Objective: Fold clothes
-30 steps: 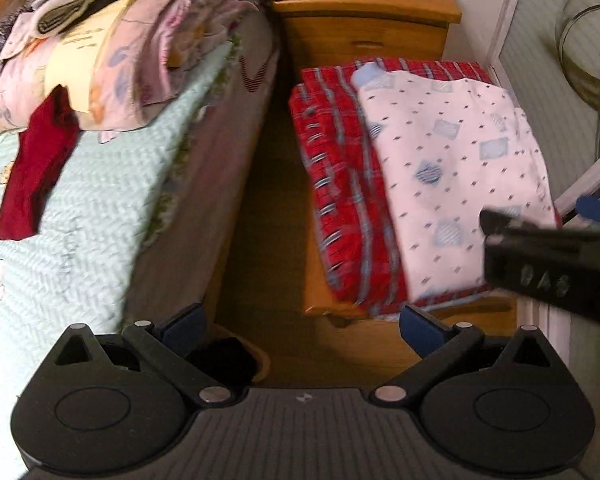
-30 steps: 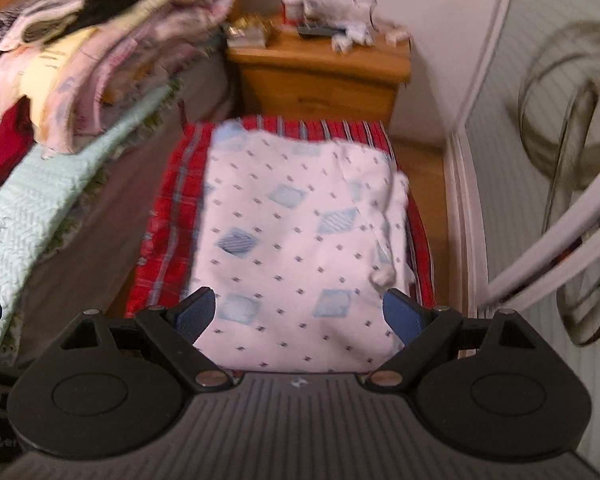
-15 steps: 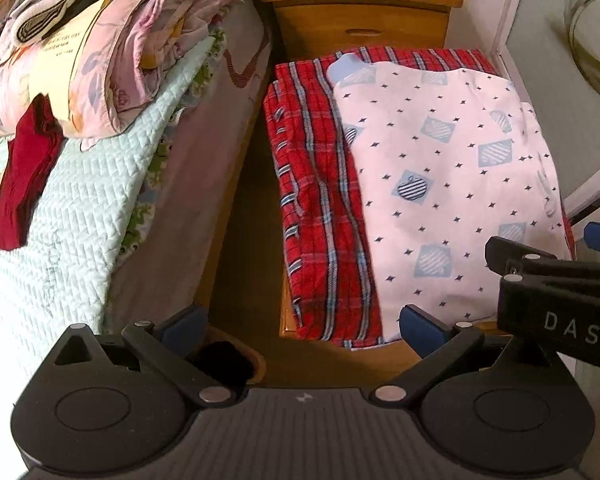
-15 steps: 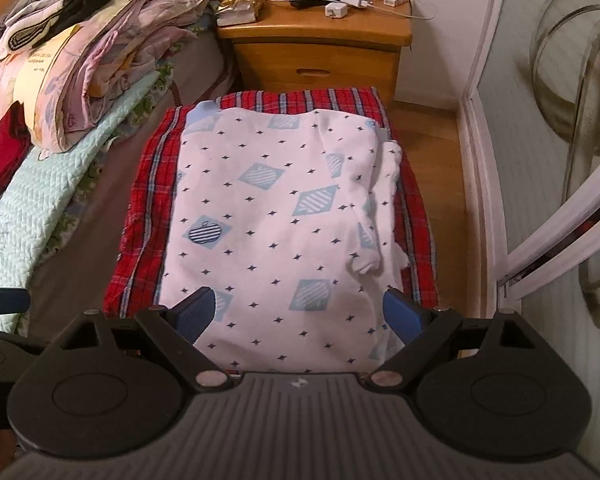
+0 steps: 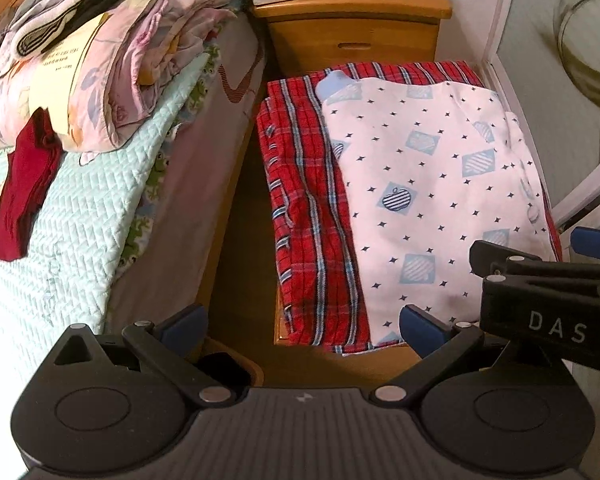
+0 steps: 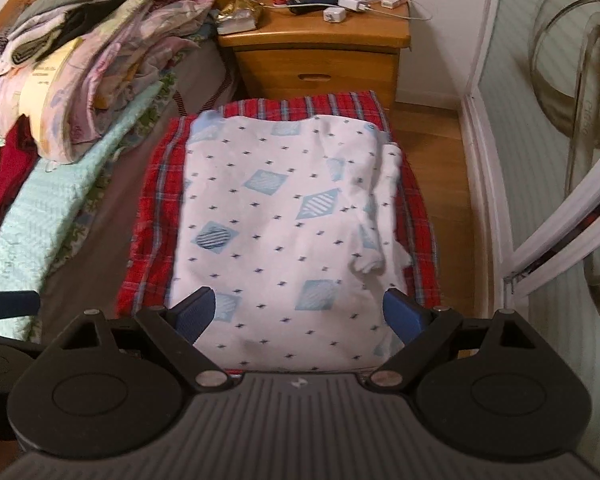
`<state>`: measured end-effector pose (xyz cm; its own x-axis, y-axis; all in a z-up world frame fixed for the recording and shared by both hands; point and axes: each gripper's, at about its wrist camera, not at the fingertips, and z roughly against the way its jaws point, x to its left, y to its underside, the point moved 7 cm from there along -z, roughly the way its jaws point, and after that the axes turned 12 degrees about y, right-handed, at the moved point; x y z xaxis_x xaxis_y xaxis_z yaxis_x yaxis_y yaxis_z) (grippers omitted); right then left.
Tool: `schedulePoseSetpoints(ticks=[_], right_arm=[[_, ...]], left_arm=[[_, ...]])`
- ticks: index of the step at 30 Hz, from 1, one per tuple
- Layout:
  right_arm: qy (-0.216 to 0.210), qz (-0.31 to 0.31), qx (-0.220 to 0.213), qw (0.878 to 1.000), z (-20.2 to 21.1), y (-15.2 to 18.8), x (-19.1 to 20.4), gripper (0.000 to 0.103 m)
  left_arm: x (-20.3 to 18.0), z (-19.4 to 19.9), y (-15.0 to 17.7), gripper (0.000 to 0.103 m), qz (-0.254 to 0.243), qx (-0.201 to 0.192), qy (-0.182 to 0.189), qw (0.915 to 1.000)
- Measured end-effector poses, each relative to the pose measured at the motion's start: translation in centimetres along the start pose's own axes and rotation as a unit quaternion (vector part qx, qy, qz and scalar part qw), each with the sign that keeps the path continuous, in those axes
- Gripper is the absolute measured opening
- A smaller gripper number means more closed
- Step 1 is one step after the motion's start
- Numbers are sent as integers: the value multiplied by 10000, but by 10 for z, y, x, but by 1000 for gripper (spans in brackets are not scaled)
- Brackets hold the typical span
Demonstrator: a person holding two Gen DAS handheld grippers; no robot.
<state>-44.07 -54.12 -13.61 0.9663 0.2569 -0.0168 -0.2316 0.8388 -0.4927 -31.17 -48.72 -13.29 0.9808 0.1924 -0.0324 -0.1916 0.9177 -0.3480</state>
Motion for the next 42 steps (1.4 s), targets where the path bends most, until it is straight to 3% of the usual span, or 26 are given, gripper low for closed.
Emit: schedulePoseSetpoints(ticks=[5,13,17,20,24,31,36,42], right_arm=[[-284,17,-11,9996,11,3,22,91],[-398,883,-502,9940,41,17,96,91],[-808,1523,-540,9835,54,34,157,91],[-1173,1938,-485,9728,64,49,207,91],[-1639,2537,-504,9520,89,73,276,91],[-2238,3611,-842,9013,149,131,389,91],[-2549,4260,-871,8637,179,179,452,91],[-2697,4921,-732,8245,194,241,502,91]], left_arm=[[25,13,9,102,176,-147,-89,9997],[100,39,55,102,789,-501,-279,9952],[154,61,94,102,1201,-731,-628,9881],[198,82,129,102,1621,-888,-997,9777],[250,116,179,102,2159,-1203,-1566,9562],[328,166,278,102,3249,-1388,-2378,9048],[367,200,354,102,4068,-1610,-2608,8606],[405,221,424,102,4824,-1751,-2636,8168]])
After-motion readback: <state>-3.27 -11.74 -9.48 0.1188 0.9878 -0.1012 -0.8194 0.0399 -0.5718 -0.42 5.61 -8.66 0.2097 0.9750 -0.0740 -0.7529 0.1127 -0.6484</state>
